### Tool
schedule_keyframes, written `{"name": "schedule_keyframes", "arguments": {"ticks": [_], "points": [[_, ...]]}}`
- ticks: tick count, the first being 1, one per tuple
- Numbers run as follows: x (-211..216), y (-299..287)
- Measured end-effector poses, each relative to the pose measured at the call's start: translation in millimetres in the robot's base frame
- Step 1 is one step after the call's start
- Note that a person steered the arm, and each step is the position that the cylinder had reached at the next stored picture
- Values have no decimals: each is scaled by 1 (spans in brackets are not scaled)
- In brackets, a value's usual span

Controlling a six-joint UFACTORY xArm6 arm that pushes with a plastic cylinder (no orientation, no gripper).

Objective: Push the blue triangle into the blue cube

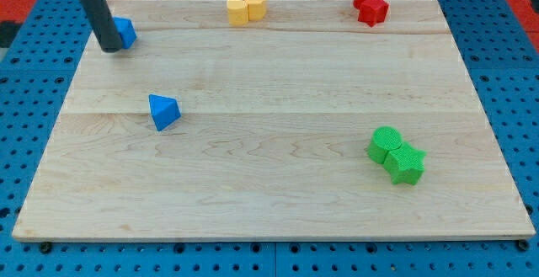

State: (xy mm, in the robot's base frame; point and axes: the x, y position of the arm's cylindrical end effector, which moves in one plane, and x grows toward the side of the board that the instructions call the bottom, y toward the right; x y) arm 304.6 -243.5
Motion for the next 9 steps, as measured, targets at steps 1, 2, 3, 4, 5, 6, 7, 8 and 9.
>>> {"name": "schedule_keyframes", "arguments": {"ticks": [1,2,3,4,5,6,7,8,9], "points": [[-28,2],[-40,19],[1,96],[68,136],[128,144],[154,153],[156,120],[144,103],[133,82]]}}
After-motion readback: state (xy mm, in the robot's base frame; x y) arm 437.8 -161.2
